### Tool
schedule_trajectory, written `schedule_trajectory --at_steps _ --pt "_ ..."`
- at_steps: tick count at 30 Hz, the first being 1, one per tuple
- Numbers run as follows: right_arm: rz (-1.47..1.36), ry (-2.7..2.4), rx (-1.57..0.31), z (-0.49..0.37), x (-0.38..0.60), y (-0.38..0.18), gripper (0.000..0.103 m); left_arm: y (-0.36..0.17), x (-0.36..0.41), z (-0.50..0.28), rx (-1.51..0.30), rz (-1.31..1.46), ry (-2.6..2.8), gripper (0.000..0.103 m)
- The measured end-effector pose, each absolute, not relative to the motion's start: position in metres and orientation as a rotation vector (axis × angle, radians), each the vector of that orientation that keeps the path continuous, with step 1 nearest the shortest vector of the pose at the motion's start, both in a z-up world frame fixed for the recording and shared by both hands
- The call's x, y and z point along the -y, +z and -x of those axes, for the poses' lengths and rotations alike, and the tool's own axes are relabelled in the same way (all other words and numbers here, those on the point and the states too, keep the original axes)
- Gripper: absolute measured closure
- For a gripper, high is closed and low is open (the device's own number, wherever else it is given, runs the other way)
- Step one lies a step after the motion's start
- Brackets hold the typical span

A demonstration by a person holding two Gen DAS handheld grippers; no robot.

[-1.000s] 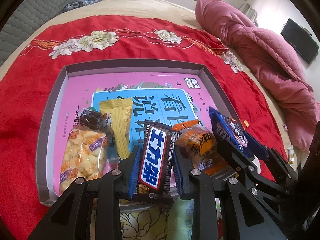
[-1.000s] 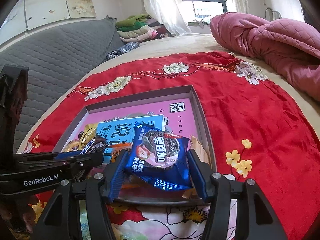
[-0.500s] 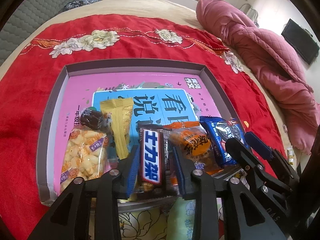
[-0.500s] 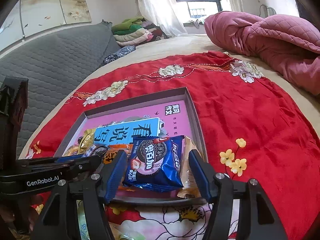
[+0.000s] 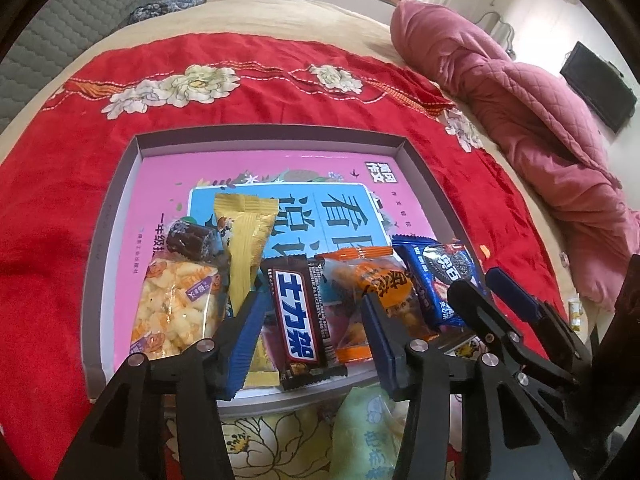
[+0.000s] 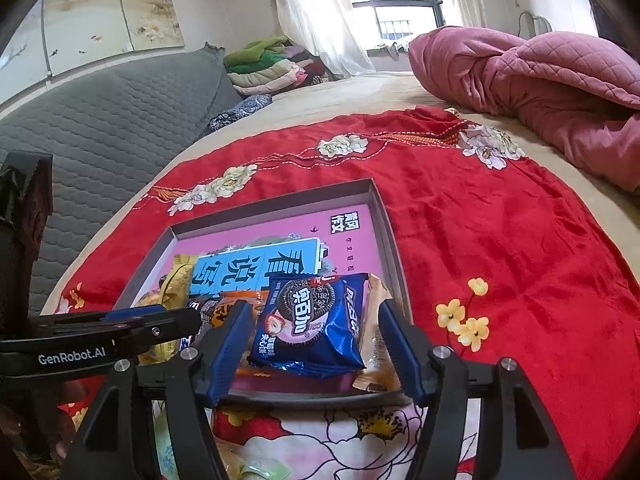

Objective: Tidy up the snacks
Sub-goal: 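Open both grippers to release the chocolate bar and cookie pack in the tray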

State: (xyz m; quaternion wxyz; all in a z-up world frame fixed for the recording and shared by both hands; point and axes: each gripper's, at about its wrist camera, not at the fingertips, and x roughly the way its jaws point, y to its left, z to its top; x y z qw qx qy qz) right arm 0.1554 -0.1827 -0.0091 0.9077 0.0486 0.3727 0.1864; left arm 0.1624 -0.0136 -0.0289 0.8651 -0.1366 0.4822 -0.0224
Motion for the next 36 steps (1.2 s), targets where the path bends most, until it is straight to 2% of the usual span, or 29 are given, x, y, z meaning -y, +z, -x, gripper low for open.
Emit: schedule_trajectory --at_steps 4,8,36 --pt "-0.099 0.389 -0.765 -0.155 0.182 -0.009 0.038 -0.025 0.014 -0.16 -1.008 0.276 -0.045 0.05" --pt "-0.101 0.396 -0.76 -0.154 0.182 -0.007 0.038 -0.022 0.014 -0.158 -1.003 0.27 -0.037 0.042" --pt "-0.096 0.428 -0.735 -0.126 0.198 0.015 0.033 -0.009 0.002 -0.112 -1.033 0.287 -0.072 0.041"
